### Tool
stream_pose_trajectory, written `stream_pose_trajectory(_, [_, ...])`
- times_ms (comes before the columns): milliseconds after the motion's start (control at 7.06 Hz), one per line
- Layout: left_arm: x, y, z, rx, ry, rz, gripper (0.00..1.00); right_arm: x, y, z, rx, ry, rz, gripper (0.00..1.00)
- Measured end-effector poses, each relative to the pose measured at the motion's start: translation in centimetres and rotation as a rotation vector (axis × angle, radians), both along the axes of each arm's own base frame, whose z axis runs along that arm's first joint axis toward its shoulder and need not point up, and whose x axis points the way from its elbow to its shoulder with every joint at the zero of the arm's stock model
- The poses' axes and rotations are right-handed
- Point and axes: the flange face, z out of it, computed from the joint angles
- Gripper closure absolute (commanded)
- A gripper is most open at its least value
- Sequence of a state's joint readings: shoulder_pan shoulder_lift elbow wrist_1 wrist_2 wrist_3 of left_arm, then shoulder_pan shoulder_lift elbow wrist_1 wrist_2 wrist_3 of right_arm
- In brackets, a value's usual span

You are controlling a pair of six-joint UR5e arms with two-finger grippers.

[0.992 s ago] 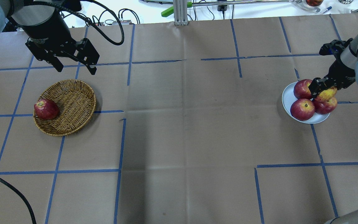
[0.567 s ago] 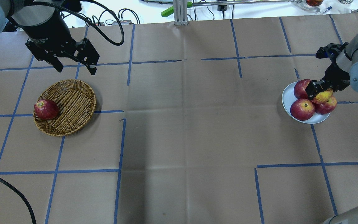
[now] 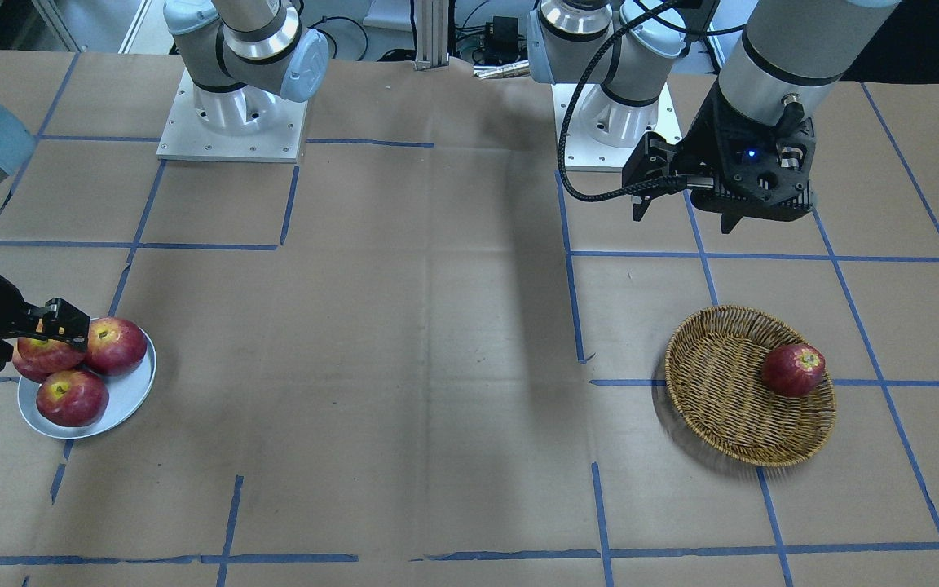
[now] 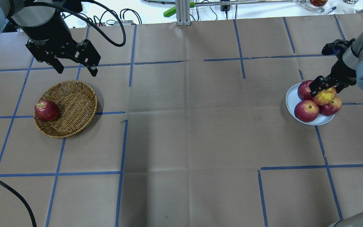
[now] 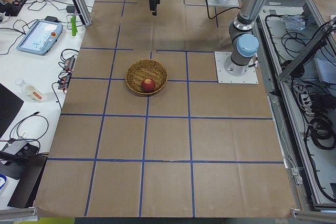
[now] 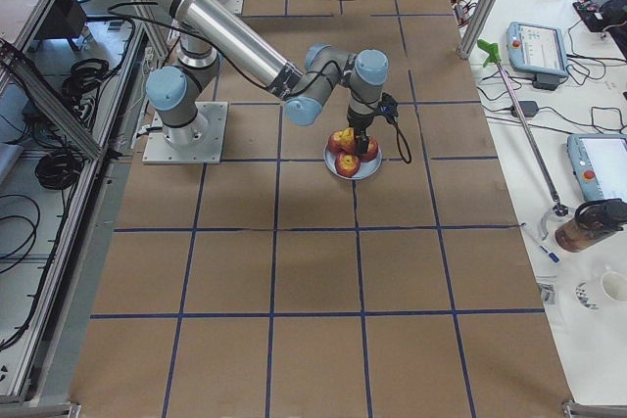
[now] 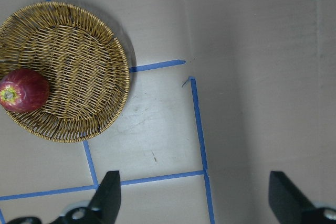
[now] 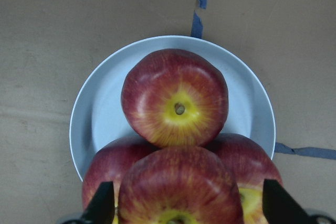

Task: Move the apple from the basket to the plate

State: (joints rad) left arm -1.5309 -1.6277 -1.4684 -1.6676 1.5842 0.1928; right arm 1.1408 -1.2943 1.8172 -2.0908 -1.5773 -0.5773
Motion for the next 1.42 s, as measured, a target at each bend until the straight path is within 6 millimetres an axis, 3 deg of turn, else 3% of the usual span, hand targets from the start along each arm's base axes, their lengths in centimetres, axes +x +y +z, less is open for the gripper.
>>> stream_pose_trajectory(283, [0.0,-0.1,-0.1,0.001,0.000,0.000,0.01,2.7,-0.3,6.4,-0.028,0.015,0.027,0.00])
stream_pose_trajectory(567, [0.0,0.0,0.0,0.000,-0.002,-0.001,0.01,8.1,0.7,14.3,-0.019,0.012,0.002,0.00])
stream_pose_trajectory(709, [0.0,0.1,0.1,-0.002,-0.002,-0.001,0.01,11.5,1.7,17.0,-0.007,0.009,-0.030,0.00])
stream_pose_trajectory(992, [0.0,0.3,0.3,-0.004,-0.002,0.000,0.01,19.3,5.3,20.6,0.020,0.007,-0.100,0.00])
stream_pose_trajectory(1134, [0.0,0.3,0.3,-0.004,-0.003,-0.001,0.01,21.8,7.0,21.4,0.045,0.008,-0.116,0.00])
stream_pose_trajectory(1417, [0.0,0.4,0.2,-0.003,-0.003,-0.001,0.01,23.6,9.9,22.7,0.076,0.013,-0.132,0.00])
